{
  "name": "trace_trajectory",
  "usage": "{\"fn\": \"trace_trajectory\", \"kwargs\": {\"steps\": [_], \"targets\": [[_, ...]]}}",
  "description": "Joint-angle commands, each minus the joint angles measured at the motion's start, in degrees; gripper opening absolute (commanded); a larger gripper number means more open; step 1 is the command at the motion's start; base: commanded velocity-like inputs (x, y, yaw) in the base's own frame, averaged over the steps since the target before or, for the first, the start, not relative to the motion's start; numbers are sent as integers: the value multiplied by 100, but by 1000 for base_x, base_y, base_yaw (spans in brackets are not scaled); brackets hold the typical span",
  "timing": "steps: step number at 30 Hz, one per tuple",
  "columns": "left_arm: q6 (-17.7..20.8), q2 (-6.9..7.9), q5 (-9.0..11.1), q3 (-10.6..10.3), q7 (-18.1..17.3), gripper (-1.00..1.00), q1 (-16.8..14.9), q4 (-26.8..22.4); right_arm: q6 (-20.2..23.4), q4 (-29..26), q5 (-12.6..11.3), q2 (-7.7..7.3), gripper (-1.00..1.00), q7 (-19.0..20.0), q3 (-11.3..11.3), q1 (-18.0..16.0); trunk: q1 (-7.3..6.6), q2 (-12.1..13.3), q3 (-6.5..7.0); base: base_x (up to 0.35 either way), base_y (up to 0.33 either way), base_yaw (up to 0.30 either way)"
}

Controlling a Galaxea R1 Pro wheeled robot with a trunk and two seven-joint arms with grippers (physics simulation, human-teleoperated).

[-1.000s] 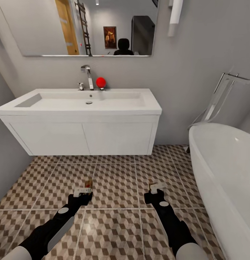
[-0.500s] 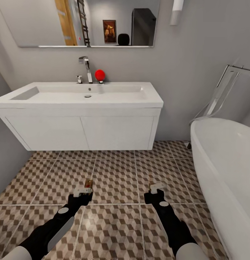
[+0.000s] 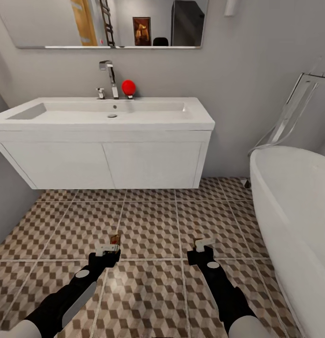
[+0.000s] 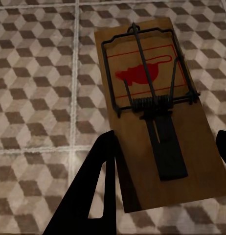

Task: Take the four mousetraps from the cabinet in the bathroom and place them on the bathroom floor. Make sure all four end up on the same floor surface, and ensure that at least two of them are either under or directly next to the same bathroom sink.

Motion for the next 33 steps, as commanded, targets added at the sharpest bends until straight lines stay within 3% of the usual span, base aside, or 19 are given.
{"fn": "trace_trajectory", "kwargs": {"steps": [1, 33], "targets": [[17, 9, 32, -31, 57, -100, -6, -13, 41, -10, 53, 0, -100, -7, 7, -1, 21, -44, -33, 0, 0, 0], [15, 6, 26, -55, 57, -100, -6, -6, 38, -10, 55, 5, -100, -9, 7, -1, 724, -1327, -904, 0, 0, 0]]}}
